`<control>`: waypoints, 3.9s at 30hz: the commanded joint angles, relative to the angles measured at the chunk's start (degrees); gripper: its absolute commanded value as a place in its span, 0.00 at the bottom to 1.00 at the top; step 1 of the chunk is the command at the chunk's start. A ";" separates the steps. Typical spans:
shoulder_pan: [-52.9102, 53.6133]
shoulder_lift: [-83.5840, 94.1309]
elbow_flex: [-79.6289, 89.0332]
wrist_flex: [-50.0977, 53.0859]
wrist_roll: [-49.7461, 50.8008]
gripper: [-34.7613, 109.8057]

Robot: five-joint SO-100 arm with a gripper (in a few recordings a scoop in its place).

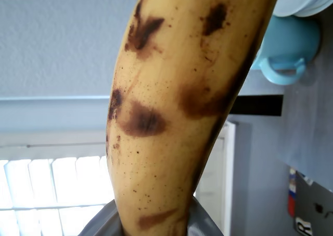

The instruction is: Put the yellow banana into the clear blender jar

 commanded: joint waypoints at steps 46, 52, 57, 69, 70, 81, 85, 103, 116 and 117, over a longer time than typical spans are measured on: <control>46.67 -14.59 -5.36 -0.35 6.86 0.52; 47.29 -13.36 -6.42 2.46 6.24 0.52; 47.90 -13.01 -6.50 2.72 5.27 0.52; 40.87 -1.76 -6.59 12.92 3.16 0.24; 39.64 -0.53 -6.59 15.03 2.90 0.24; 28.12 12.39 12.83 28.04 1.41 0.24; 28.74 21.36 28.48 23.99 0.44 0.24; 26.46 47.37 70.58 18.81 0.35 0.24; 26.37 47.37 80.60 13.97 0.62 0.24; 26.37 47.37 80.60 15.12 0.62 0.24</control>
